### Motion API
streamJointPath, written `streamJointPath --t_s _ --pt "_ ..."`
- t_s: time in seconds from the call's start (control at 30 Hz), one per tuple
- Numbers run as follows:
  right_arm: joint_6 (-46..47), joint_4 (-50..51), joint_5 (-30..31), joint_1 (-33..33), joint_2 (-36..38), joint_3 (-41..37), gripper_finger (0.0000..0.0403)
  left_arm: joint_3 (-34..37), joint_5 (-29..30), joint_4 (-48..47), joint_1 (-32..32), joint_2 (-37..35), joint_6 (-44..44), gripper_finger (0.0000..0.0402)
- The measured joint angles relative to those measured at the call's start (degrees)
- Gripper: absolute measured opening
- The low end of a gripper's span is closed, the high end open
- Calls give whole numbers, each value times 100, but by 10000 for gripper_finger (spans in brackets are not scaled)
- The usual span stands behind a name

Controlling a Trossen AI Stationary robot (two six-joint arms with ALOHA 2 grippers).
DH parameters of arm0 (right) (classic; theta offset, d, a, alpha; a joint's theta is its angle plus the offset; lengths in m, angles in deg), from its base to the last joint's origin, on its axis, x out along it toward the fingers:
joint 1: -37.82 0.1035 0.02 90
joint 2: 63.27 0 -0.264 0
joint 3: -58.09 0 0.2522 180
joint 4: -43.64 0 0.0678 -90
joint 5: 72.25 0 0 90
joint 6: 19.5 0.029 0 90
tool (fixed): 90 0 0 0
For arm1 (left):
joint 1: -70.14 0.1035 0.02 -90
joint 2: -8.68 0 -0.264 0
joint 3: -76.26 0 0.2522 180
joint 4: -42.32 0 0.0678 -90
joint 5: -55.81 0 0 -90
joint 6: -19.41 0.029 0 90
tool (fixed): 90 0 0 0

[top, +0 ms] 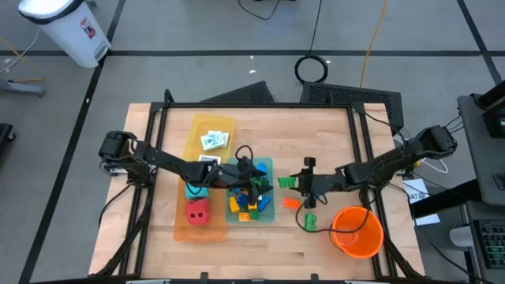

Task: Pick & Place Toys
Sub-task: Put the green game piece into the green bin

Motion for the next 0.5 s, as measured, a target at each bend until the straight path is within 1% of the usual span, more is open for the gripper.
streamJointPath --t_s 0.1,0.17,0.27,0.37,0.5 --pt "-348 -346 631 338 159 0 128 0 180 512 -68 343 -315 335" --pt "-641 -675 981 574 150 0 128 0 307 1039 -68 580 -316 335" --pt "-1054 -1025 1407 861 77 0 128 0 336 1817 -17 907 -184 335" --pt "-1272 -1301 1678 1019 -1 0 129 -40 338 2211 17 1124 -192 335" --pt "-1518 -1656 1739 1042 -94 3 129 -278 319 2215 16 1358 -120 335"
